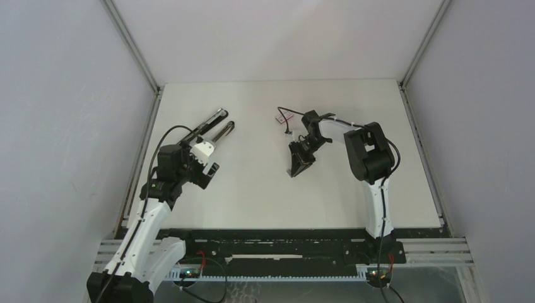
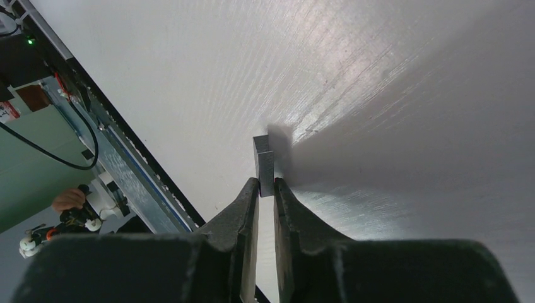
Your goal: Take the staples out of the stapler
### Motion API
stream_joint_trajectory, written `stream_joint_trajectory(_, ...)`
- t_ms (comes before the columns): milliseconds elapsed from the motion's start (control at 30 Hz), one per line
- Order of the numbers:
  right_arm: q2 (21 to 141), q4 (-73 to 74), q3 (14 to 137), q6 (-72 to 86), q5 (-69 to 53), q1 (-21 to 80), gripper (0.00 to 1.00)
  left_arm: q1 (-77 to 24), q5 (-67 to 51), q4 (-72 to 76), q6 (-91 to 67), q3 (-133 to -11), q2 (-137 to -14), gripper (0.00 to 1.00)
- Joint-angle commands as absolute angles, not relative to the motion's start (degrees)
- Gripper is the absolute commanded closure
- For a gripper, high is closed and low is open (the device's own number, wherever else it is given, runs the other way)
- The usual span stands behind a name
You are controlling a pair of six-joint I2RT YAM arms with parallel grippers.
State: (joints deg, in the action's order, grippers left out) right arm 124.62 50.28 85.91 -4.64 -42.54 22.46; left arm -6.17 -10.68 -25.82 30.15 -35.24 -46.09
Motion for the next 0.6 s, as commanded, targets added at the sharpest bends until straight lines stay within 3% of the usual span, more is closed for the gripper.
stream_joint_trajectory(0,126.3,49.5,86.3,-4.3,-39.4,22.1,0.88,-5.9,-10.7,-24.3,30.7,-34.5,-45.3,0.0)
stream_joint_trajectory(567,125.8,49.2,85.9,-3.4,-36.9,21.3,0.82,-5.8,-10.7,-24.3,30.7,-34.5,-45.3,0.0)
